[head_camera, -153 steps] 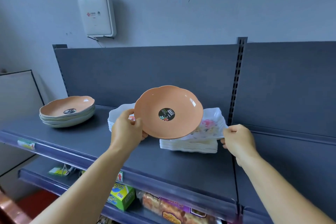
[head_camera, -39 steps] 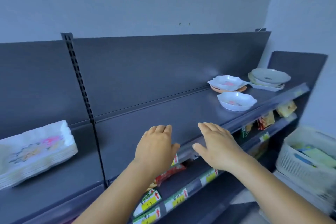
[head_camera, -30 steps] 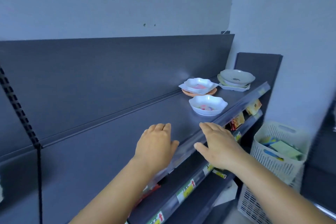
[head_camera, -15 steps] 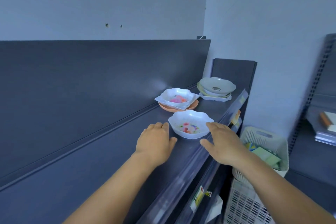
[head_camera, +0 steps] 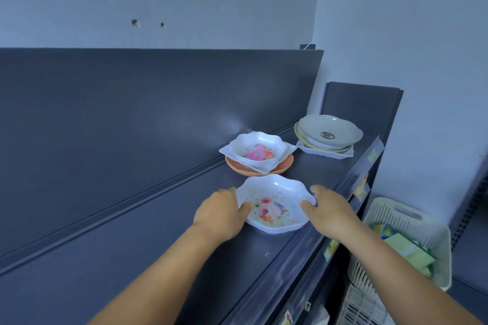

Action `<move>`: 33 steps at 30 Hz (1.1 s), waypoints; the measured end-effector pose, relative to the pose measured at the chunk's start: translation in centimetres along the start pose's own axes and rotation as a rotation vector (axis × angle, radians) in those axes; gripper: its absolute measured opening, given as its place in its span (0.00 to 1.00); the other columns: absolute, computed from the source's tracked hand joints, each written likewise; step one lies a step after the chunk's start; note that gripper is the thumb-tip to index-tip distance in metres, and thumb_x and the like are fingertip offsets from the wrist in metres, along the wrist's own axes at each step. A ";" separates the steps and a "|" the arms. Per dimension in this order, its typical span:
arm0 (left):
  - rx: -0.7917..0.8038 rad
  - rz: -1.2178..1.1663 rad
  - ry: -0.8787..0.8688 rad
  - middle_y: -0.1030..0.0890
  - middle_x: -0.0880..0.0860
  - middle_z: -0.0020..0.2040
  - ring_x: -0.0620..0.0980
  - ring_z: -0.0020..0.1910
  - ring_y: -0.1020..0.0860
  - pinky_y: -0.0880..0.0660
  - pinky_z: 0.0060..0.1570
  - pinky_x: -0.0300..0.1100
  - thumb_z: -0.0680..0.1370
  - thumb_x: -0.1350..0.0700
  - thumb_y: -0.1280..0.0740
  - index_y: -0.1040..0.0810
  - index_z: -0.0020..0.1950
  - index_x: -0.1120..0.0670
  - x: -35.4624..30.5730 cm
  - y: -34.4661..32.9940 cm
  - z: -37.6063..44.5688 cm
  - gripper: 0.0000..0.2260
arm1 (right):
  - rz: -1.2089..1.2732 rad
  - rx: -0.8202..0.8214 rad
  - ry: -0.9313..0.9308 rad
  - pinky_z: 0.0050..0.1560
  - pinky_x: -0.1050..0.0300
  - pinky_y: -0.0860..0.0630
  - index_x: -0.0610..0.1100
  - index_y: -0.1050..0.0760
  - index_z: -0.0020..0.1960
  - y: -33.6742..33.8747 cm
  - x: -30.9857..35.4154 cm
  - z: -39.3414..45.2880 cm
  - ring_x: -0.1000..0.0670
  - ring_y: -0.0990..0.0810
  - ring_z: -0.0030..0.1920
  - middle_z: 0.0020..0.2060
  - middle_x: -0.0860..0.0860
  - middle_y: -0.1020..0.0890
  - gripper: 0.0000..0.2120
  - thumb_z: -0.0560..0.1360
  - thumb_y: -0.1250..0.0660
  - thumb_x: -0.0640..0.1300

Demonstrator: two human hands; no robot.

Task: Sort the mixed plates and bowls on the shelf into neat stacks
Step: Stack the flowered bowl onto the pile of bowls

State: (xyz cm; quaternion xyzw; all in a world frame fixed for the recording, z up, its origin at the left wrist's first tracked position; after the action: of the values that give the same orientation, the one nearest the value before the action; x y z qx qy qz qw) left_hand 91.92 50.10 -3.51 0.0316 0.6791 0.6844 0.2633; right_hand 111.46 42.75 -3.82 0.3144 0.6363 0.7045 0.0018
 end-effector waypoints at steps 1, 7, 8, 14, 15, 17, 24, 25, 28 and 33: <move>0.000 -0.032 0.030 0.20 0.54 0.50 0.56 0.49 0.22 0.28 0.42 0.43 0.79 0.47 0.39 0.28 0.49 0.57 0.0 -0.1 0.5 0.13 | 0.014 -0.005 0.009 0.62 0.52 0.28 0.41 0.34 0.71 0.0 -0.2 0.7 0.45 0.26 0.64 0.65 0.46 0.25 0.23 0.80 0.42 0.51; -0.074 -0.150 0.219 0.28 0.50 0.32 0.50 0.32 0.32 0.36 0.28 0.39 0.74 0.60 0.38 0.34 0.34 0.56 1.5 0.3 2.0 0.09 | 0.064 -0.010 0.163 0.49 0.50 0.24 0.37 0.21 0.48 0.6 -0.4 3.5 0.45 0.21 0.48 0.46 0.48 0.18 0.15 0.78 0.40 0.48; -0.087 -0.155 0.240 0.30 0.50 0.30 0.49 0.30 0.34 0.38 0.27 0.39 0.74 0.61 0.39 0.35 0.33 0.56 1.8 0.5 2.1 0.10 | 0.078 -0.016 0.183 0.50 0.50 0.23 0.38 0.21 0.49 0.8 -0.3 4.1 0.45 0.20 0.48 0.45 0.48 0.18 0.15 0.78 0.40 0.48; -0.195 -0.198 0.344 0.20 0.55 0.34 0.51 0.30 0.30 0.32 0.31 0.40 0.74 0.62 0.40 0.24 0.38 0.62 3.5 1.1 2.2 0.08 | 0.216 -0.082 0.228 0.54 0.52 0.25 0.41 0.26 0.60 1.7 1.1 8.3 0.45 0.22 0.56 0.54 0.48 0.19 0.14 0.79 0.40 0.48; -0.214 -0.199 0.356 0.19 0.57 0.35 0.51 0.31 0.30 0.31 0.31 0.41 0.74 0.62 0.40 0.23 0.39 0.62 3.8 1.1 2.3 0.08 | 0.221 -0.090 0.232 0.54 0.51 0.25 0.41 0.27 0.61 1.7 1.2 9.2 0.45 0.22 0.57 0.55 0.48 0.19 0.15 0.79 0.40 0.48; -0.249 -0.186 0.369 0.20 0.56 0.33 0.50 0.31 0.31 0.32 0.31 0.41 0.74 0.62 0.40 0.25 0.37 0.58 4.2 1.2 2.3 0.08 | 0.242 -0.118 0.227 0.53 0.50 0.24 0.41 0.28 0.62 1.5 1.5 11.3 0.43 0.22 0.55 0.56 0.46 0.19 0.15 0.79 0.41 0.47; -0.356 -0.166 0.405 0.17 0.57 0.36 0.57 0.33 0.24 0.23 0.35 0.46 0.76 0.60 0.38 0.22 0.41 0.60 4.8 2.0 2.1 0.08 | 0.240 -0.135 0.177 0.46 0.53 0.29 0.39 0.28 0.59 0.9 1.9 17.1 0.41 0.23 0.53 0.53 0.43 0.21 0.15 0.78 0.40 0.47; -0.371 -0.171 0.411 0.17 0.57 0.36 0.57 0.33 0.24 0.24 0.35 0.46 0.76 0.60 0.38 0.22 0.41 0.60 4.8 2.1 2.2 0.08 | 0.237 -0.127 0.169 0.44 0.54 0.30 0.39 0.28 0.54 0.8 1.8 17.8 0.42 0.23 0.50 0.49 0.43 0.21 0.12 0.78 0.39 0.47; -0.411 -0.189 0.437 0.17 0.53 0.37 0.55 0.36 0.21 0.22 0.37 0.46 0.77 0.59 0.38 0.22 0.42 0.57 5.0 2.4 2.2 0.07 | 0.233 -0.124 0.156 0.40 0.56 0.33 0.42 0.30 0.46 0.5 1.7 19.2 0.44 0.27 0.43 0.42 0.47 0.24 0.10 0.77 0.38 0.49; -0.452 -0.220 0.457 0.19 0.49 0.36 0.51 0.36 0.21 0.25 0.35 0.42 0.77 0.59 0.38 0.21 0.43 0.56 5.2 2.5 2.6 0.07 | 0.243 -0.129 0.155 0.28 0.57 0.41 0.46 0.39 0.29 0.4 1.9 20.4 0.45 0.31 0.36 0.27 0.52 0.33 0.21 0.75 0.34 0.51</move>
State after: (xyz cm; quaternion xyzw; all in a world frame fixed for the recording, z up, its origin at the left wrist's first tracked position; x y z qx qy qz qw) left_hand 87.67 54.70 -2.63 -0.2551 0.5511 0.7746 0.1767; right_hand 119.19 61.65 -2.79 0.3329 0.5452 0.7612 -0.1121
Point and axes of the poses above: each hand's wrist, its own z-axis towards the middle knuckle, its own y-axis out of the back of the hand, x = y × z, the point moved 1 cm from there along z, towards the middle knuckle
